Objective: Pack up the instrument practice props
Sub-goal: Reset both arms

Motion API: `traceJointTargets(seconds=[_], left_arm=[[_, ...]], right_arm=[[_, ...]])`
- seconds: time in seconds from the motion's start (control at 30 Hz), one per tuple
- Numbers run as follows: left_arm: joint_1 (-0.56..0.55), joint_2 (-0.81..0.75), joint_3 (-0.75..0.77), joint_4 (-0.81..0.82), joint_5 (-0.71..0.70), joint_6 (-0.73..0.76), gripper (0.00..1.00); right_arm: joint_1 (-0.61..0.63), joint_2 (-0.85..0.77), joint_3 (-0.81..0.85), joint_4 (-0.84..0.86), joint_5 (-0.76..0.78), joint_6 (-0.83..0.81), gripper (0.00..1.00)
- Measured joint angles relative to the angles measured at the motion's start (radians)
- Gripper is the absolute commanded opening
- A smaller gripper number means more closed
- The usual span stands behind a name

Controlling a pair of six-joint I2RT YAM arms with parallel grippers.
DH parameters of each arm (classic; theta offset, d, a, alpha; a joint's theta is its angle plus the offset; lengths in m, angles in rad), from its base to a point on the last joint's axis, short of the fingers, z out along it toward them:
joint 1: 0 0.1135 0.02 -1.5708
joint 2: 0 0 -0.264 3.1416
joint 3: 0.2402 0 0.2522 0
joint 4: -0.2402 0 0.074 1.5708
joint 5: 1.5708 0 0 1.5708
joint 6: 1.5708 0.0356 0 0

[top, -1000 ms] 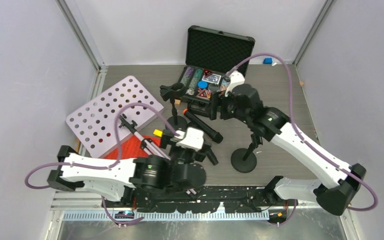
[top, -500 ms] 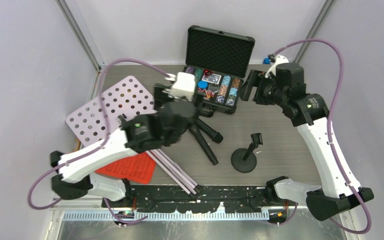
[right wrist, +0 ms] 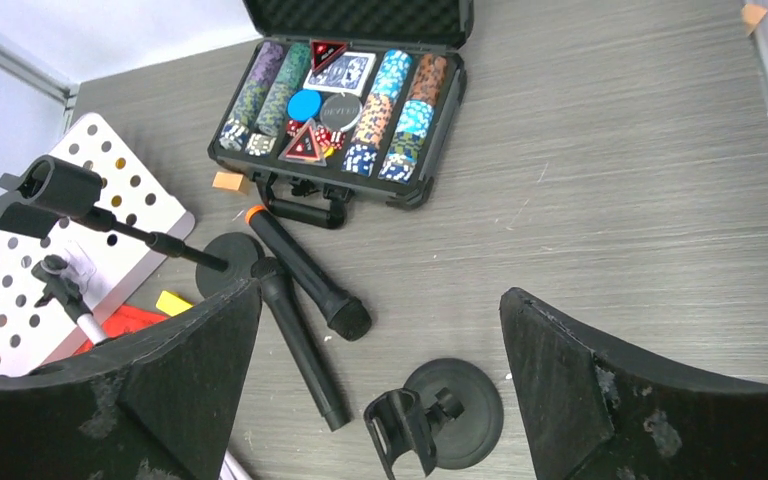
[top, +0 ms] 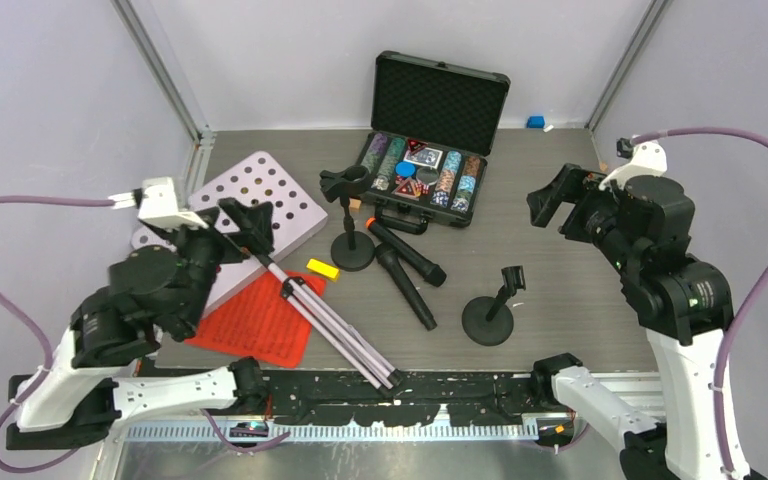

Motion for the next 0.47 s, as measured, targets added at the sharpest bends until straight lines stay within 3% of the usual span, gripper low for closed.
traceJointTargets(seconds=[0.47], left_arm=[[0.000,0.119,-0.077,-0.027,0.002,-0.036,1.00]], right_arm=[[0.000,-0.016,-0.021,-0.002,0.037,-0.008,0.96]])
